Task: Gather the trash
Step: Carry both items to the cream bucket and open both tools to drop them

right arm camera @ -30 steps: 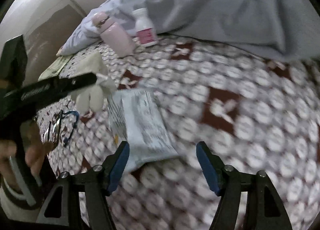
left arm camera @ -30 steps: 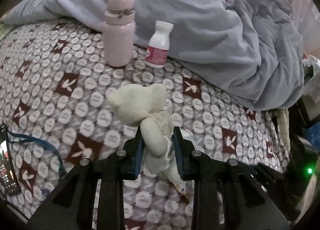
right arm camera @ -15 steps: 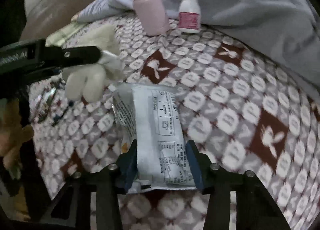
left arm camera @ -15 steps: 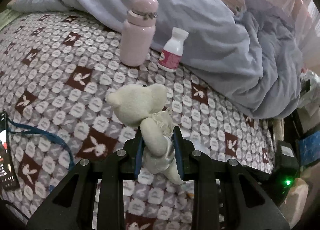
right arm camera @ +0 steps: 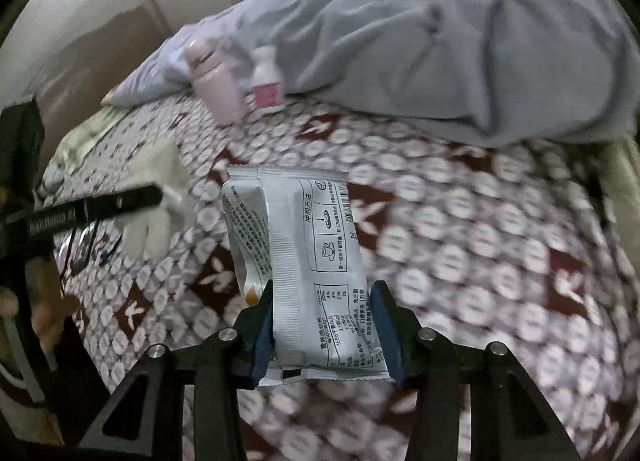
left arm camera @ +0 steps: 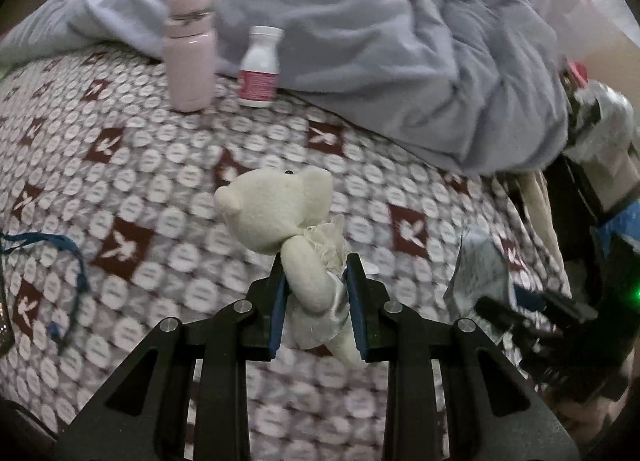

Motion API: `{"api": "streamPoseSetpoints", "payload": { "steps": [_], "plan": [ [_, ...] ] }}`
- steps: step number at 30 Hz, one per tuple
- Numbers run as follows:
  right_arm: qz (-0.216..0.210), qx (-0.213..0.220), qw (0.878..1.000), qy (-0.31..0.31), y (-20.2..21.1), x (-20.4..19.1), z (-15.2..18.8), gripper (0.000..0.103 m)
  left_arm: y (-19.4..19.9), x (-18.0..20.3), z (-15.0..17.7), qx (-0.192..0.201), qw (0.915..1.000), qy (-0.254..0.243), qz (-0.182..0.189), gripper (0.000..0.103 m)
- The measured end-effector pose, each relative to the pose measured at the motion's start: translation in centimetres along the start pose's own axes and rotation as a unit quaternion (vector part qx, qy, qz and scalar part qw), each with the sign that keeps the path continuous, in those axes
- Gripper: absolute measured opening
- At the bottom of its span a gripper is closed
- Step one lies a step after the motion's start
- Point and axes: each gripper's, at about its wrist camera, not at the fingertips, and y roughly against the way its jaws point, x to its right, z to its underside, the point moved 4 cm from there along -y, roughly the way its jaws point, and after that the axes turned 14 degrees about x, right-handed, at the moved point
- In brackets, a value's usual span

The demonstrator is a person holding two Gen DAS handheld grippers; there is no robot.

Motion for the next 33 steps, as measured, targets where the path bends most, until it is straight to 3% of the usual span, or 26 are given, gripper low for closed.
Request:
{"api": "streamPoseSetpoints", "payload": {
  "steps": [11, 20, 33],
  "plan": [
    [0.041, 0.025, 0.998, -0.029, 4.6, 4.6, 1.1, 0.044, 0.1, 7.2, 1.5, 0.009, 0.9975, -0.069, 0.012, 0.025],
    [0.053, 0.037, 0.997, -0.047, 6.3, 6.6, 1.6, 0.044, 0.0, 10.3, 2.8, 0.007, 0.9954, -0.094, 0.015, 0.025],
    [0.095, 0.064, 0.99, -0.077, 10.9, 11.4, 2.2, 0.045, -0.2, 17.6, 4.3, 0.009, 0.9875, -0.149, 0.051, 0.025]
  ]
}}
